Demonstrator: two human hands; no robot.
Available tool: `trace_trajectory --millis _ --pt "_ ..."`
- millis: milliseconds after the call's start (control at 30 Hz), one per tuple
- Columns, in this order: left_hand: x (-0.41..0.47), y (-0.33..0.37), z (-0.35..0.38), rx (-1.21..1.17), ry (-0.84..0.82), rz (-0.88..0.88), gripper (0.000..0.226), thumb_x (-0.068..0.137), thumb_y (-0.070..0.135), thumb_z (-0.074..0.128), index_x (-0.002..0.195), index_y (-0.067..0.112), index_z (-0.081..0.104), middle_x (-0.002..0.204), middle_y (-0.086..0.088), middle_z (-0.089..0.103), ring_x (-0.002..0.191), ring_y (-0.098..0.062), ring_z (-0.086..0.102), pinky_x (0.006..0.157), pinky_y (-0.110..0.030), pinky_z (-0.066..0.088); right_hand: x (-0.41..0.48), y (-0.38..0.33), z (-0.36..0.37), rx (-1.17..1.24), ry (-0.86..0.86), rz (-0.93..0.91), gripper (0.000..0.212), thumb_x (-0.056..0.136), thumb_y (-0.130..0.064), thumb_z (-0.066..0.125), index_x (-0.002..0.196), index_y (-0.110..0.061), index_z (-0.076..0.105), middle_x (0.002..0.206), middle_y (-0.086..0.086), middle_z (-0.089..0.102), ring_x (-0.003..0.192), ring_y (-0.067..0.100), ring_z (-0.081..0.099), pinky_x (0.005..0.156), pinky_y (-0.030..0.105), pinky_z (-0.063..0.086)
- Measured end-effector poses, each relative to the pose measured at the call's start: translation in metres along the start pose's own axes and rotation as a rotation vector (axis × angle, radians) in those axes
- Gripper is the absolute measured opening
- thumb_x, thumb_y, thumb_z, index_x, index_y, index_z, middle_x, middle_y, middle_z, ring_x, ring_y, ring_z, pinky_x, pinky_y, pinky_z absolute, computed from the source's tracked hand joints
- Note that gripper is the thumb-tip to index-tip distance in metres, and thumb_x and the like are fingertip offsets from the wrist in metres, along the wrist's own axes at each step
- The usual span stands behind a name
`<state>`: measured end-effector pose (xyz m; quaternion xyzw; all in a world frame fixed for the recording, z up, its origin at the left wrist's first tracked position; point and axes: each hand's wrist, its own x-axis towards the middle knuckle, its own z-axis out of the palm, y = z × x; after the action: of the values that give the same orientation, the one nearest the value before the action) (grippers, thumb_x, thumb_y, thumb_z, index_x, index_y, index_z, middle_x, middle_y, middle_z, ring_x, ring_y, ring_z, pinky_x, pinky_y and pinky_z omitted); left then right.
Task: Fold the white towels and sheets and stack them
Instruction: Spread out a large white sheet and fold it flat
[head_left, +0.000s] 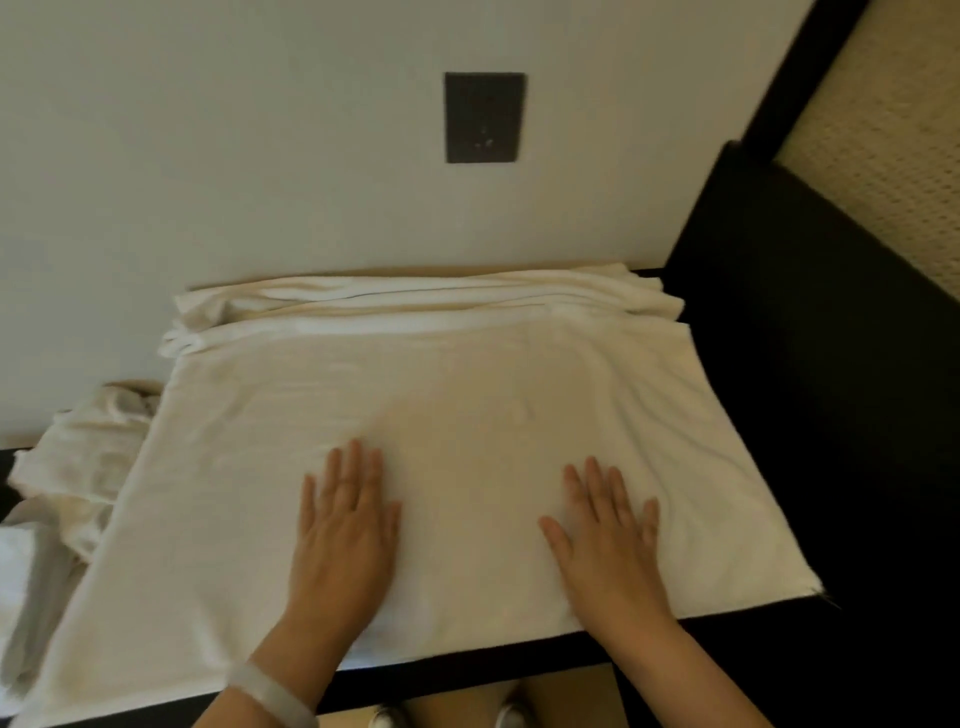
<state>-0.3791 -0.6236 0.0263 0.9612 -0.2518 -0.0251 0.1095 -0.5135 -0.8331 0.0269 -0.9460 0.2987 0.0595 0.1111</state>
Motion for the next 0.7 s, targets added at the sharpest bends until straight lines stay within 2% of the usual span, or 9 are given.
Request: trace_trajectory --millis 100,200,300,367,433,500,567,633,700 --pt "0.015 0.066 0.014 0.010 -0.017 0.252 0.069 0.095 0.050 -0.001 0.156 0.019 0.007 0.162 -0.001 -0.003 0.151 -0.021 -0.006 0.122 -0.041 -0.007 0.018 -0.001 -0.005 0.046 0.101 -0.100 0.063 0.104 -0.047 0.017 0.158 -0.022 -0.003 0.166 0.000 -0.010 0.151 0.015 -0.014 0.121 0.045 -0.014" --pt "0.023 0.100 0.031 0.090 -0.059 0.280 0.068 0.093 0.054 -0.010 0.156 0.028 -0.008 0.159 0.004 -0.018 0.150 -0.019 -0.016 0.121 -0.040 -0.013 0.026 0.024 -0.004 0.002 0.106 -0.108 0.062 0.105 -0.045 0.017 0.158 -0.021 -0.005 0.166 -0.001 -0.010 0.151 0.013 -0.014 0.122 0.043 -0.013" --pt "0.023 0.099 0.039 0.117 -0.040 0.258 0.070 0.091 0.054 -0.008 0.157 0.030 -0.002 0.163 0.005 -0.009 0.151 -0.018 -0.010 0.123 -0.043 -0.006 0.015 0.075 -0.001 0.002 0.131 -0.016 0.063 0.102 -0.050 0.011 0.157 -0.025 -0.006 0.165 -0.005 -0.009 0.151 0.011 -0.014 0.121 0.041 -0.014" --pt "0.022 0.097 0.039 0.072 -0.036 0.261 0.069 0.094 0.053 -0.001 0.157 0.028 0.008 0.164 0.003 0.001 0.151 -0.019 -0.003 0.123 -0.044 0.000 0.003 0.112 -0.006 -0.015 0.156 0.107 0.069 0.095 -0.057 -0.003 0.157 -0.025 -0.009 0.165 -0.005 -0.009 0.151 0.011 -0.014 0.122 0.042 -0.012" --pt "0.022 0.098 0.038 0.048 -0.036 0.258 0.067 0.095 0.052 0.004 0.157 0.027 0.012 0.164 0.003 0.005 0.151 -0.019 0.001 0.123 -0.045 0.004 -0.003 0.139 -0.012 -0.043 0.128 0.215 0.079 0.087 -0.062 -0.012 0.156 -0.024 -0.013 0.165 -0.003 -0.012 0.151 0.017 -0.015 0.122 0.046 -0.009" --pt "0.022 0.099 0.039 0.051 -0.037 0.256 0.067 0.095 0.052 0.004 0.157 0.027 0.011 0.164 0.003 0.004 0.151 -0.019 0.001 0.123 -0.045 0.004 -0.001 0.146 -0.018 -0.055 0.094 0.279 0.082 0.085 -0.064 -0.012 0.156 -0.023 -0.013 0.165 0.000 -0.014 0.151 0.024 -0.015 0.121 0.052 -0.009" --pt "0.021 0.098 0.040 0.075 -0.039 0.255 0.068 0.095 0.053 0.000 0.157 0.028 0.006 0.164 0.004 0.000 0.151 -0.018 -0.003 0.123 -0.043 0.001 0.006 0.134 -0.020 -0.052 0.135 0.237 0.078 0.092 -0.062 -0.002 0.157 -0.019 -0.008 0.165 0.003 -0.011 0.151 0.024 -0.015 0.120 0.052 -0.014" --pt "0.022 0.096 0.042 0.077 -0.026 0.256 0.068 0.095 0.053 0.000 0.157 0.028 0.007 0.164 0.004 0.001 0.152 -0.018 -0.002 0.123 -0.043 0.002 0.009 0.120 -0.015 -0.024 0.165 0.103 0.073 0.098 -0.058 0.008 0.157 -0.019 -0.007 0.165 -0.001 -0.011 0.150 0.015 -0.018 0.119 0.046 -0.019" --pt "0.023 0.096 0.041 0.059 -0.030 0.258 0.067 0.096 0.053 0.002 0.157 0.028 0.009 0.164 0.004 0.003 0.152 -0.018 0.000 0.123 -0.044 0.004 0.007 0.118 -0.009 -0.002 0.138 0.039 0.071 0.097 -0.058 0.003 0.157 -0.022 -0.008 0.165 -0.004 -0.012 0.149 0.009 -0.019 0.120 0.041 -0.018"
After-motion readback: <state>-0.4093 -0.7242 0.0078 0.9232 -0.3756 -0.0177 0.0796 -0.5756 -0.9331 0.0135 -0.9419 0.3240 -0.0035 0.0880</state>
